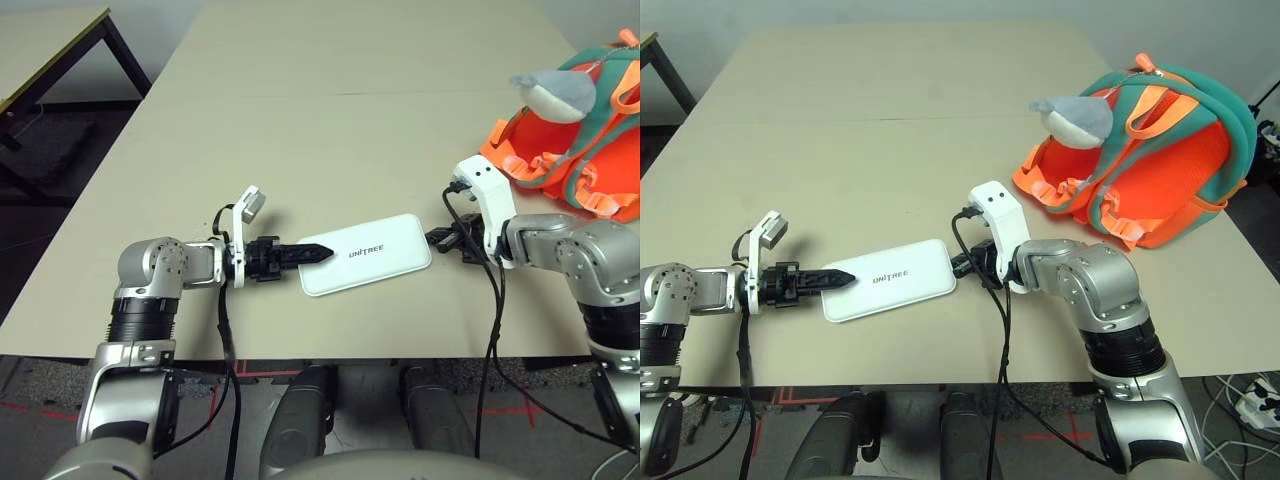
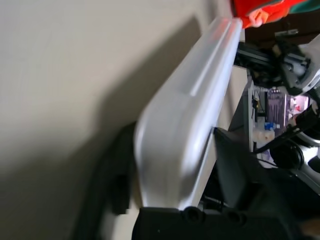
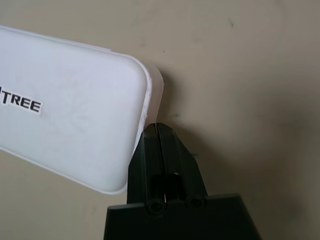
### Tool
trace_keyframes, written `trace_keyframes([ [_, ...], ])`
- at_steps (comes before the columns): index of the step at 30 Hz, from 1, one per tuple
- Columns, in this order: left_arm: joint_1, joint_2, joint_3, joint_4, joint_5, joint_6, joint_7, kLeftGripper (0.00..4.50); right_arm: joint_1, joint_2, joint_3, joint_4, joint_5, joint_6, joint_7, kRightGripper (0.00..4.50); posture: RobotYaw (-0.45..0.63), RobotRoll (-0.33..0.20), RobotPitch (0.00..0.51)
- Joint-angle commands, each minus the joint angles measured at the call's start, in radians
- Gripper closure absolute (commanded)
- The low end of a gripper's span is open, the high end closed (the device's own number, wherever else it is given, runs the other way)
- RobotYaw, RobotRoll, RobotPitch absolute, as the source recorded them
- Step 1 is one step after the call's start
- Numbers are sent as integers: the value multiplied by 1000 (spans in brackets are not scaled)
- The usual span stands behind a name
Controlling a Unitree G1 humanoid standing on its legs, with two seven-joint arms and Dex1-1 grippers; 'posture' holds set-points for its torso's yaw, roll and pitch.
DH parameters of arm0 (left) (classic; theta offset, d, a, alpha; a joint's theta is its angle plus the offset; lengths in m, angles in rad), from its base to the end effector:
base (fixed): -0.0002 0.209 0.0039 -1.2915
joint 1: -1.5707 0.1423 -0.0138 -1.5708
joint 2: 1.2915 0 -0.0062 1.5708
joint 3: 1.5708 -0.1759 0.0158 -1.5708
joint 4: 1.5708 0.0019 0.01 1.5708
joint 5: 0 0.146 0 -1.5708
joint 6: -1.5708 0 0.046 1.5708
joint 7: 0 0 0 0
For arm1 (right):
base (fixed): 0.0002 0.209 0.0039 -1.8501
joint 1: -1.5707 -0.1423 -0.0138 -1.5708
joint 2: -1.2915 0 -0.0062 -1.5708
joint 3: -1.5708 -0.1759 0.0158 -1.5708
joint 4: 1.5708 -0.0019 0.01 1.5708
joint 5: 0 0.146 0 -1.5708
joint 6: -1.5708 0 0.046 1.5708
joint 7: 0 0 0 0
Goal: Put the pencil case into the backpack and zip it.
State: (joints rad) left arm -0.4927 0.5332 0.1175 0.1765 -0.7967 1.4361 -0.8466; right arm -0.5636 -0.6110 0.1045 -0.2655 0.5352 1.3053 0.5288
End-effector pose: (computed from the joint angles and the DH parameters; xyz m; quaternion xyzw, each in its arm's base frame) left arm 0.2644 0.2303 0.1239 -0.3080 0.4045 -0.4436 0.7381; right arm 0.2588 -0.1825 0.1881 -0.0718 0.3127 0.3511 0.8796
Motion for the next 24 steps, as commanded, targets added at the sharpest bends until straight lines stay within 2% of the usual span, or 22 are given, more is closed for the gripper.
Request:
trace_keyframes([
  [1,16,-2,-40,-28,-6,-13,-21,2572,22,15,-38,-22,4,-15,-8,4500,53,0,179],
  [3,-2,3,-30,-53,-20,-8,-26,2852,41,16,-113,-66,7,-5,-40,4500,56,0,179],
  [6,-55,12,15,-83,-50,8,-22,3075,80,-18,-291,-221,49,108,-63,3868,52,0,183],
  [10,-108,40,52,-76,-64,12,-17,3080,85,-136,-534,-364,181,297,-2,2665,8,0,189],
  [14,-135,65,47,-51,-59,-8,-23,3083,152,-289,-768,-316,472,309,30,1443,-33,0,194],
  [16,-149,64,39,-25,-45,-34,-22,3083,184,-348,-863,-276,514,309,-8,830,-56,0,199],
  [19,-167,52,24,10,-21,-83,-13,3083,210,-399,-922,-239,530,309,-65,24,-77,0,204],
  [21,-185,36,14,30,-4,-112,-10,3083,188,-389,-917,-223,510,309,-114,0,-78,0,218],
  [24,-213,0,12,46,14,-151,8,3083,101,-314,-867,-200,427,292,-214,0,-70,0,240],
])
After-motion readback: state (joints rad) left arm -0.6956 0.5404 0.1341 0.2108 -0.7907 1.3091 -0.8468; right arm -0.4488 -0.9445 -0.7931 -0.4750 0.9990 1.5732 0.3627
